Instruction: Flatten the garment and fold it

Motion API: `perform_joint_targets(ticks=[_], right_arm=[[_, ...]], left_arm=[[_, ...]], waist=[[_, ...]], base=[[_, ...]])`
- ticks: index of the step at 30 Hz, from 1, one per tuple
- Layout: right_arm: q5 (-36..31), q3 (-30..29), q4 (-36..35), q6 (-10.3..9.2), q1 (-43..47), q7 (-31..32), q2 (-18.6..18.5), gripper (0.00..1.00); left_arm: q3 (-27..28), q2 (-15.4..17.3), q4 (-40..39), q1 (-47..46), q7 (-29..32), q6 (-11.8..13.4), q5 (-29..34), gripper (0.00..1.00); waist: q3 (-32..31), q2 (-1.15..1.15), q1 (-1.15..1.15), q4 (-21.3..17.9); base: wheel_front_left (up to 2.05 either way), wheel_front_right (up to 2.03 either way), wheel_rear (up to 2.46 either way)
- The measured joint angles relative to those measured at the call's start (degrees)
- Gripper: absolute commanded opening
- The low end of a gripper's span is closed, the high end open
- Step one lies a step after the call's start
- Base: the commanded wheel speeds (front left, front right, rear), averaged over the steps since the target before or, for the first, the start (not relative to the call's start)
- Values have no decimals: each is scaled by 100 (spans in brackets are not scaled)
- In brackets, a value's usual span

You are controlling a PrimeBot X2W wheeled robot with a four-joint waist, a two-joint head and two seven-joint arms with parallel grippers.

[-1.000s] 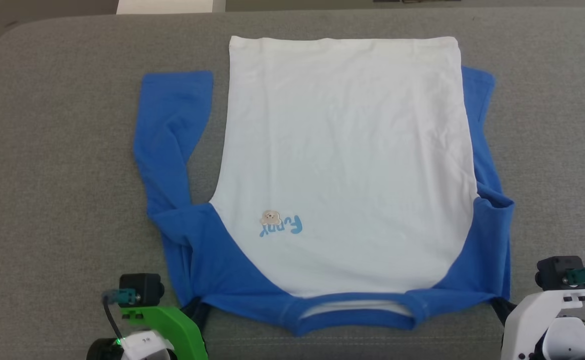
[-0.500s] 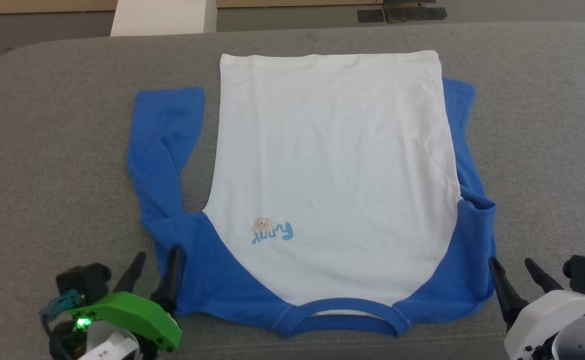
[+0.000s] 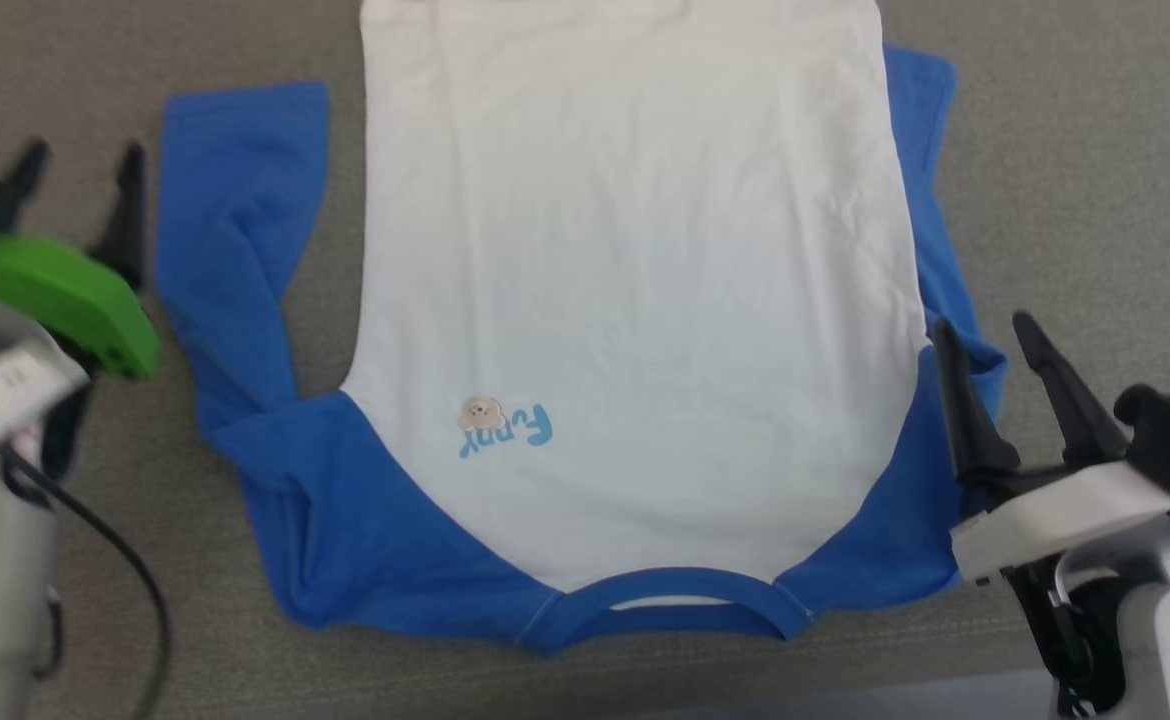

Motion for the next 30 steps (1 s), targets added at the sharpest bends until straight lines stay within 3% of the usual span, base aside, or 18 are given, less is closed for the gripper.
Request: perform_joint_targets(ticks=[5,10,21,30], right_arm=[[4,214,33,0,-456,-202,5,100],[19,303,81,0,-716,-388,30,100],[112,388,163,0,-886,-606,82,100],[105,387,158,0,-937,-622,103,100]], left_arm=[[25,471,447,-1125,859,-118,54,100],[92,722,703,-1729,1664,-127,-45,100],[390,971,893,-2207,2861,477,-304,100],[572,1093,634,-2385,4021,1020,-593,100]], waist=[[530,0,1,-141],[1016,0,1,-327],[1785,0,1,-823],[1963,0,1,-1019]], base=[[0,0,0],[0,0,0],[0,0,0],[0,0,0]])
